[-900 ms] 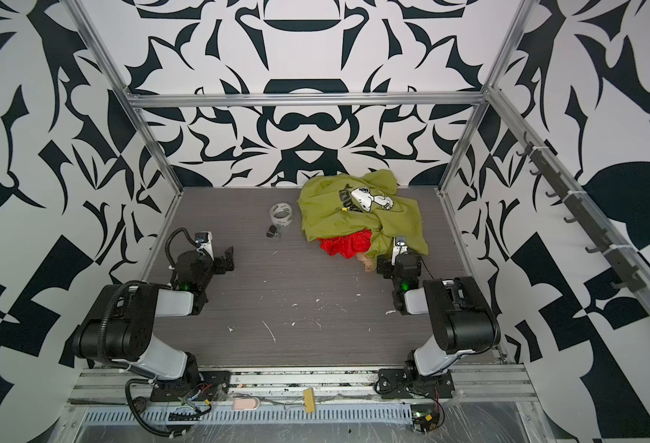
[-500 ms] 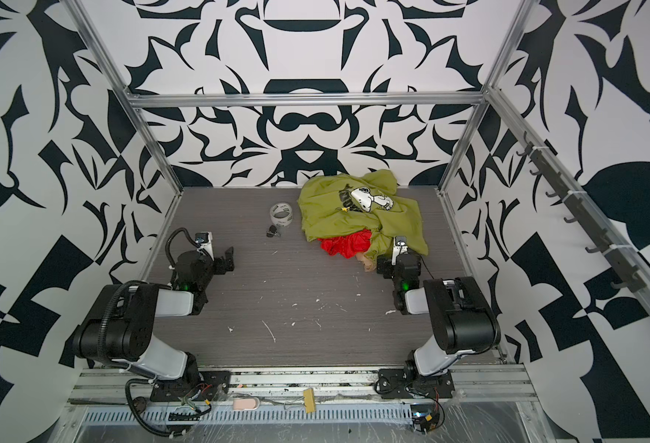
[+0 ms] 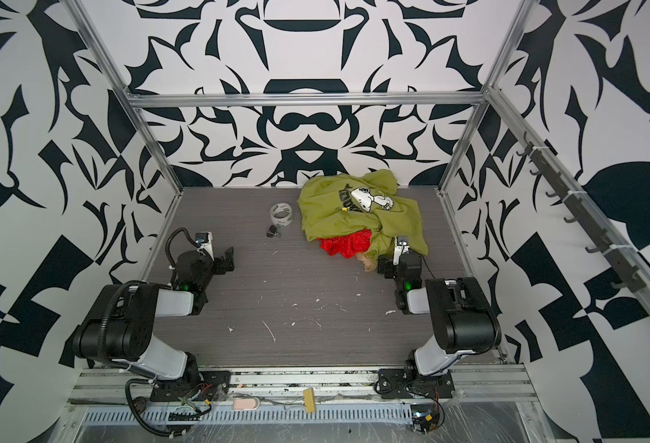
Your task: Pick out a specific cloth from the pile
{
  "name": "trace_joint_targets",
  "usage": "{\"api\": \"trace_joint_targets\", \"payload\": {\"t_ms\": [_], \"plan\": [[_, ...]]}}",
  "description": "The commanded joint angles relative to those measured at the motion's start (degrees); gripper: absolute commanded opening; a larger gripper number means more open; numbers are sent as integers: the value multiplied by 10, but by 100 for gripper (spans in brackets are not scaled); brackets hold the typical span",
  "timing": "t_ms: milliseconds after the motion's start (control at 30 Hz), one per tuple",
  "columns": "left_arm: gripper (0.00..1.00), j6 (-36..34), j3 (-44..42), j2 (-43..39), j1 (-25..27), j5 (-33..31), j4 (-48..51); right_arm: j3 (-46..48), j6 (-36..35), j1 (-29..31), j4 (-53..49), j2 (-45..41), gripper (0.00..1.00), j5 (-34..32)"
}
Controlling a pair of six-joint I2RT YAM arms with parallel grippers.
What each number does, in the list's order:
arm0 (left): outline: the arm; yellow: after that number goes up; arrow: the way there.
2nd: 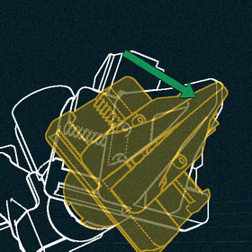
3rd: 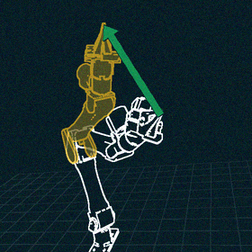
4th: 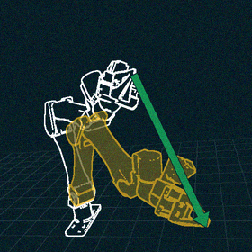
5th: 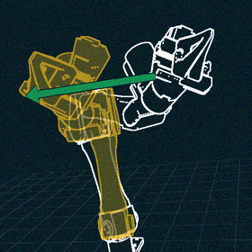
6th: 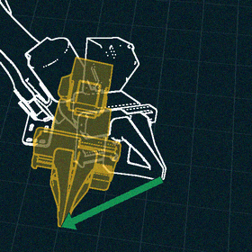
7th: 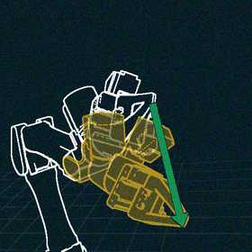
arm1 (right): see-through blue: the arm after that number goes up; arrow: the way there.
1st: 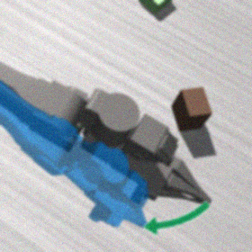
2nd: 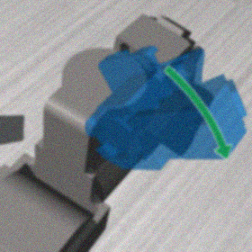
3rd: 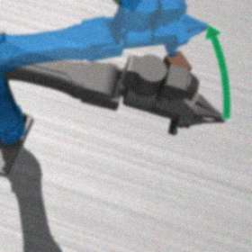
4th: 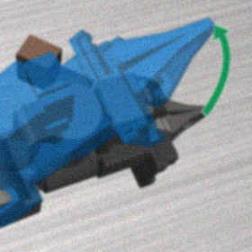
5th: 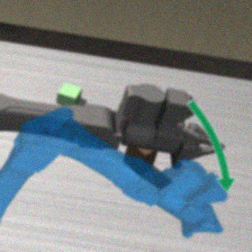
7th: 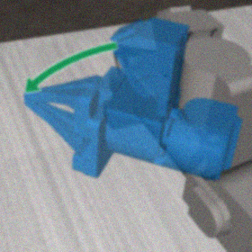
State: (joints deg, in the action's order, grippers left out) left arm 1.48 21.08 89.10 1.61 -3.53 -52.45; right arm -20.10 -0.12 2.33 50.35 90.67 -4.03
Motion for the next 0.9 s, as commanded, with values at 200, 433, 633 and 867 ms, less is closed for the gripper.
{"api": "trace_joint_targets", "payload": {"t_ms": [200, 433, 633, 867], "plan": [[100, -1, 0, -2, -1, 6, 5, -4, 3, 2, 13, -20, 99, 20], [100, 4, 1, -63, 6, -23, 51, -25, 15, 7, -85, -88, 97, -6], [100, 2, 31, -132, 32, -90, 153, -65, 72, 14, -250, -176, 92, -48], [100, 156, 100, -188, 48, -98, 310, -149, 146, 40, -486, -252, 91, -88]]}}
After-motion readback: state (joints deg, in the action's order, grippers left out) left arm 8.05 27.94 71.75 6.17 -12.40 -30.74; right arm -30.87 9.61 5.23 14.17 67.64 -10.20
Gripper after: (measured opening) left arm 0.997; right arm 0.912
